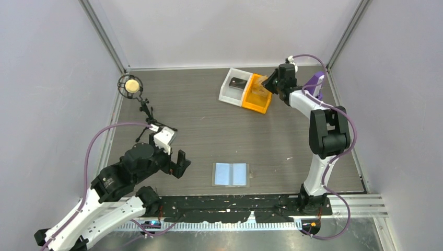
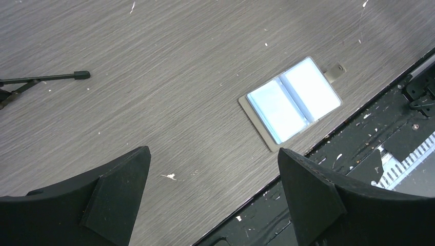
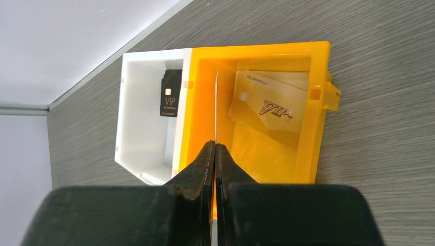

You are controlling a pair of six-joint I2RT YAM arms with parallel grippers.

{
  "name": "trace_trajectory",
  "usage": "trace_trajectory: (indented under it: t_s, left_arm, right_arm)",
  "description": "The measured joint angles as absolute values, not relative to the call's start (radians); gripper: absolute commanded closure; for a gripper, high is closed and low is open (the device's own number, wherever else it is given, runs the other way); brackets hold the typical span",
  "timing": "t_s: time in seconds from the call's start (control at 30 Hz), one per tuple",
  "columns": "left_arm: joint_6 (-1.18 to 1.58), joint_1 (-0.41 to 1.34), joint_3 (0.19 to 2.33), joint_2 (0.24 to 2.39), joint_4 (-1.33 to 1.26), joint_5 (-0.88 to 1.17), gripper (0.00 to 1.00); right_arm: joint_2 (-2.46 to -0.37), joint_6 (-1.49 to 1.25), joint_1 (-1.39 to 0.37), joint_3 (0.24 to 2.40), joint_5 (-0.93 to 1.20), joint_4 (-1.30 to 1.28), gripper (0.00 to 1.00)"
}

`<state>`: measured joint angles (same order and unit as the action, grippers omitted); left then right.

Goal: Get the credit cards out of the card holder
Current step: Place the credit card in the storage box.

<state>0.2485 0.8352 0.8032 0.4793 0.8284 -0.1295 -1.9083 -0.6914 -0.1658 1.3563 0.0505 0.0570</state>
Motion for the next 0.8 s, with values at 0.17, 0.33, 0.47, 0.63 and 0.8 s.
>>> trace_trajectory:
  t_s: [0.17, 0.33, 0.47, 0.63, 0.8]
  left_arm:
    - [0.249, 0.835, 0.8, 0.466, 0.829, -0.143, 0.01]
    - [0.249, 0.835, 0.8, 0.466, 0.83, -0.154, 0.01]
    - [0.249, 0.835, 0.799, 0.464, 0.83, -0.158, 0.01]
    - [0.249, 0.835, 0.799, 0.458, 0.83, -0.16, 0.01]
    - [0.249, 0.835, 0.798, 0.458, 0.832, -0.165, 0.01]
  right_arm:
    - [-1.957, -0.704, -0.158, 1.383, 0.05, 0.046, 0.95]
    - [-2.003, -0.716, -0.155, 1.407, 0.051, 0.039, 0.91]
    - [-2.021, -0.719, -0.153, 1.431, 0.048, 0.017, 0.86]
    - [-2.022, -0.718, -0.149, 1.453, 0.035, 0.006, 0.77]
    - [-2.023, -0.71, -0.149, 1.48, 0.019, -0.041, 0.73]
